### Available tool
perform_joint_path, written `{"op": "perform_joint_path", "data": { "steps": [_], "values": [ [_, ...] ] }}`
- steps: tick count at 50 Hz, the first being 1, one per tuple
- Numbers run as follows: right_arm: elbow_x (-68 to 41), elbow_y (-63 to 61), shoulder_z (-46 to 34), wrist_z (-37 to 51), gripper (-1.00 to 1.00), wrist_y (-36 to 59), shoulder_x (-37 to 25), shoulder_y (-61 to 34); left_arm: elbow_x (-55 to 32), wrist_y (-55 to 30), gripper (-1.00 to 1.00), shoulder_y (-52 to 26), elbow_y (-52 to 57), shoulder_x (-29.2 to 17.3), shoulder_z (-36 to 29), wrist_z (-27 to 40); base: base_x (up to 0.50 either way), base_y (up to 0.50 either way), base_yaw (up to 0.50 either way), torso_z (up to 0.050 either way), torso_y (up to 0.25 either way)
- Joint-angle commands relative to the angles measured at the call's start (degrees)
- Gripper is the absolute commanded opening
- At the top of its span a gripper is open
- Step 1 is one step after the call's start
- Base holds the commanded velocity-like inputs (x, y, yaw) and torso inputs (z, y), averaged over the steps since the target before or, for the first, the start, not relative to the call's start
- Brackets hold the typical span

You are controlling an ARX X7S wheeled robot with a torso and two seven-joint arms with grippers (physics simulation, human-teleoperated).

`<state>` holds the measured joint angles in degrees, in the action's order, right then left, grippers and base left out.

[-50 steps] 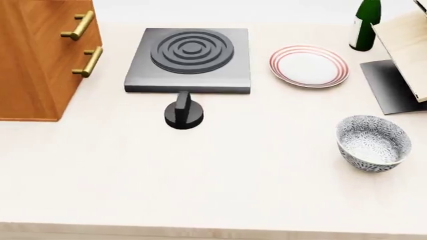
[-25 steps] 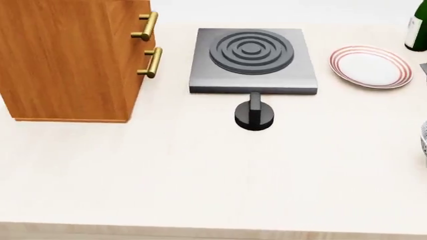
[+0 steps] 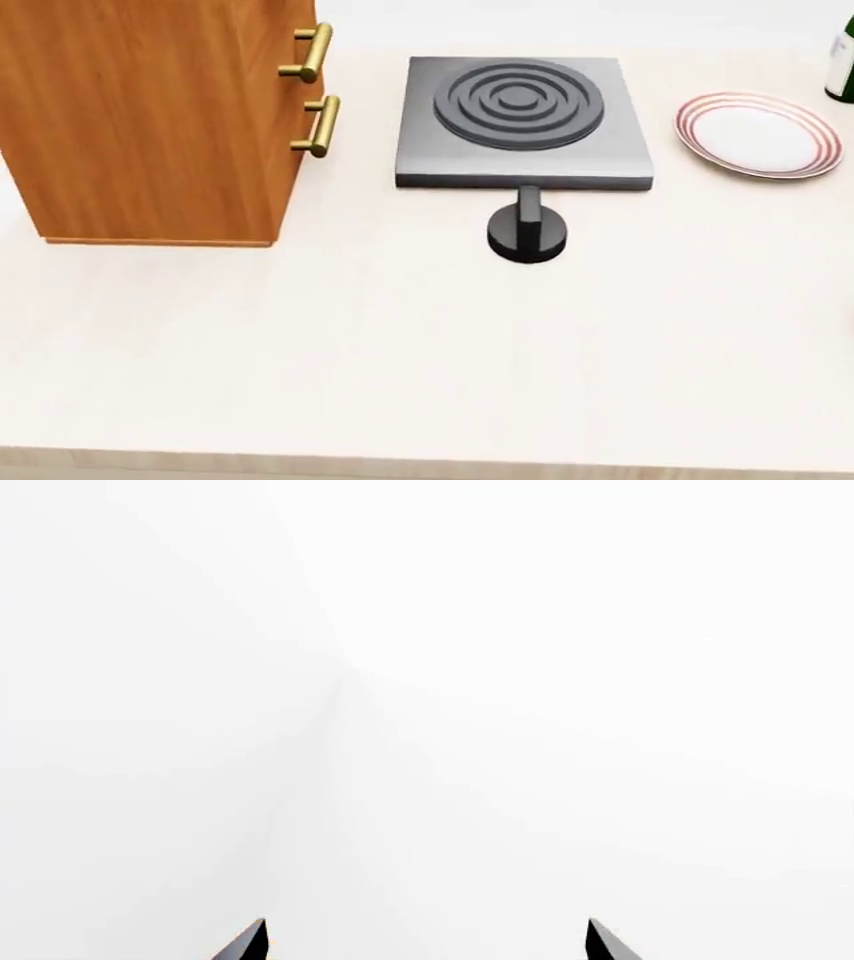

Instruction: Put the bowl on the stove.

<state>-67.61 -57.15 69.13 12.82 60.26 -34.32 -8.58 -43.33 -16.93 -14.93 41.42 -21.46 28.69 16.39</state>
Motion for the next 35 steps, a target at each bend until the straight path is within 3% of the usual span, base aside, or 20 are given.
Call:
{"op": "perform_joint_path", "data": {
  "steps": [1,35],
  "values": [
    [-0.47,-0.32,0.33,-1.73,1.00,-1.65,0.49,1.15,-0.06,0.16,1.00,0.12,-0.06,-0.07,-0.25,0.09,0.50,0.00,0.00,0.000,0.000],
    [0.20,-0.14,-1.59,-1.50,1.00,-3.58,-0.14,3.27,-0.22,0.57,1.00,0.45,-0.16,-0.52,-0.94,0.29,0.50,0.00,0.00,0.000,0.000]
  ]
}}
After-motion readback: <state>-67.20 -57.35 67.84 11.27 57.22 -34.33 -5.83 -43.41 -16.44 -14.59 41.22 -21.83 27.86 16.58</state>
